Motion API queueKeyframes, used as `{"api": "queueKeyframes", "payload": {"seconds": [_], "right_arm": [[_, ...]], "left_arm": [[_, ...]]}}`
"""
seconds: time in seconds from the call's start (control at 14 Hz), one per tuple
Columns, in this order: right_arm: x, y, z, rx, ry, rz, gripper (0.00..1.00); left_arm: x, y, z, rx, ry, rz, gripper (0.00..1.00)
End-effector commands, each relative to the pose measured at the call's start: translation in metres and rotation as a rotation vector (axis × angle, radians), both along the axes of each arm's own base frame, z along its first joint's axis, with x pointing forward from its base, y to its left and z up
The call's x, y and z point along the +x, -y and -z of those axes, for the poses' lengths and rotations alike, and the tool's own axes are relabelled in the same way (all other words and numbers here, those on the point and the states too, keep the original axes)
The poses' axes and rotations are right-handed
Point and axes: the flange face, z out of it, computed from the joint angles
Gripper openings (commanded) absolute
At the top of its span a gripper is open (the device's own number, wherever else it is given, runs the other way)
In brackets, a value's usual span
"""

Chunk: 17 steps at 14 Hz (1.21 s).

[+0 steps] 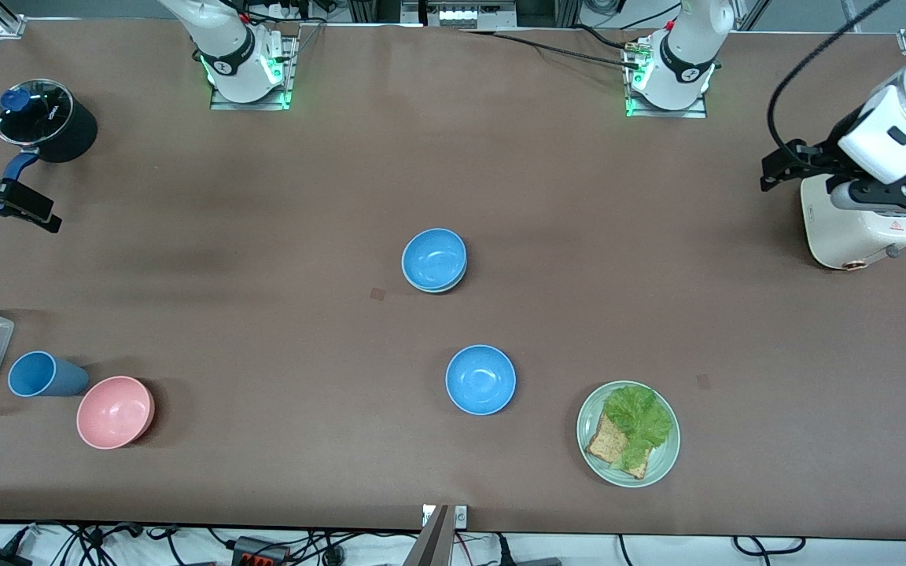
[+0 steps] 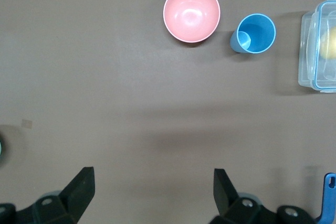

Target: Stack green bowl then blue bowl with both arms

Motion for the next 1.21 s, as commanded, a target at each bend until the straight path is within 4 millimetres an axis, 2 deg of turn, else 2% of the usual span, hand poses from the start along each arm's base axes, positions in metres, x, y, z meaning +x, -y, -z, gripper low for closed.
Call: {"api": "queueKeyframes", "payload": {"seconds": [0.0,0.36,0.57,1.14], "right_arm": [[-0.0038,-0.0001,-0.006,-0.003,0.007,-0.002,1.0],[-0.0037,0.0009,-0.0061,-0.005,0.009,0.0,1.0],[-0.0037,0.0001,-0.0061,-0.005,0.009,-0.003,1.0],[-0.0038,0.0011,-0.0061,-0.007,0.009,-0.014,1.0]], "left_arm": [[-0.0003,0.0001,-0.0093,-0.021,-0.006,0.009,1.0],[0.0036,0.002,-0.0064,-0.022,-0.01,0.035,1.0],[0.0068,0.0077,-0.0074,-0.034,-0.007,0.127,1.0],[0.0055,0.002,-0.0052,-0.032,-0.028,0.08,1.0]]}}
